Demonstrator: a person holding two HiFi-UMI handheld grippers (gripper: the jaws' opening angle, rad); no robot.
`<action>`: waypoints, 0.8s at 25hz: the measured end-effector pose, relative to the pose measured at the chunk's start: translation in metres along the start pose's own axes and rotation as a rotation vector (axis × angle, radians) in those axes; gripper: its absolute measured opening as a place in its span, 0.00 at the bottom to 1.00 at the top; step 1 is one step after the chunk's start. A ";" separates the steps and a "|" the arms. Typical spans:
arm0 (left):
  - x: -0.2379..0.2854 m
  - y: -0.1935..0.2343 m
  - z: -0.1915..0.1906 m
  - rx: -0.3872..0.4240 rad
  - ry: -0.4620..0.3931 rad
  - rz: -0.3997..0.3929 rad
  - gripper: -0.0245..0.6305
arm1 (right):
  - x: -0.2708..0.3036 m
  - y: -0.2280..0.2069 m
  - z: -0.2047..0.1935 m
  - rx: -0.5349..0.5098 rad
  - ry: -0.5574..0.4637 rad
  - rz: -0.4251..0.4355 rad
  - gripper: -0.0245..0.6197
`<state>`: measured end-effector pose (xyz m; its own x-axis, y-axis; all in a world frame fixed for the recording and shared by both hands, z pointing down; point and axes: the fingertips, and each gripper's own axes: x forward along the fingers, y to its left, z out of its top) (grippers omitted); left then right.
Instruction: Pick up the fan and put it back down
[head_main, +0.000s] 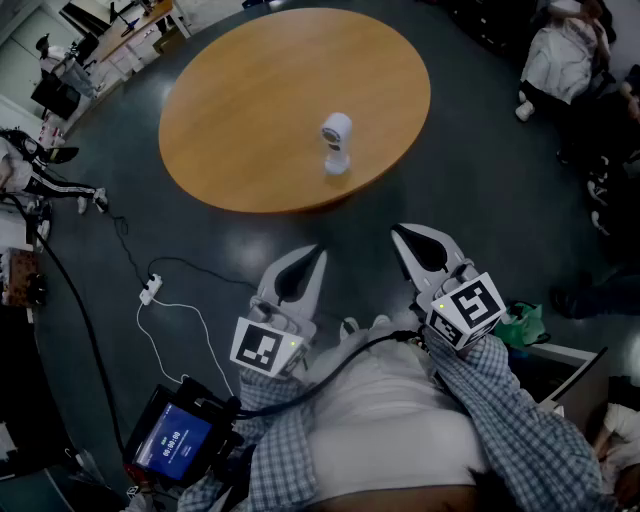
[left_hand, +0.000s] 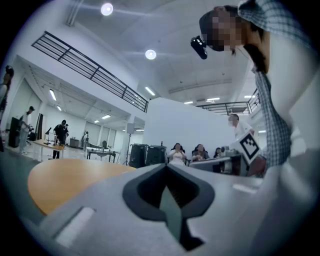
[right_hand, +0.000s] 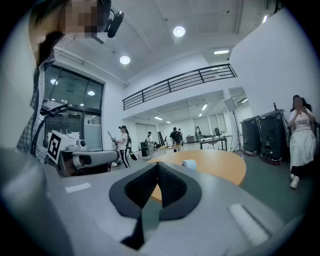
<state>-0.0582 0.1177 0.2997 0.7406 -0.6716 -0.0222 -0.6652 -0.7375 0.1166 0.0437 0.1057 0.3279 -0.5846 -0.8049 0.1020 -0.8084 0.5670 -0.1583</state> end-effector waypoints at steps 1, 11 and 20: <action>0.000 0.000 0.000 0.006 0.002 -0.001 0.04 | 0.000 0.000 0.000 0.001 0.001 -0.001 0.04; -0.002 -0.003 0.003 -0.002 -0.007 0.002 0.04 | -0.004 0.002 0.000 0.007 -0.001 -0.006 0.04; -0.001 -0.013 0.005 0.003 -0.008 0.022 0.04 | -0.019 -0.011 0.001 0.055 -0.018 -0.014 0.04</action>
<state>-0.0505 0.1273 0.2930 0.7252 -0.6880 -0.0273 -0.6815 -0.7229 0.1144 0.0636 0.1142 0.3264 -0.5714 -0.8160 0.0873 -0.8112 0.5456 -0.2104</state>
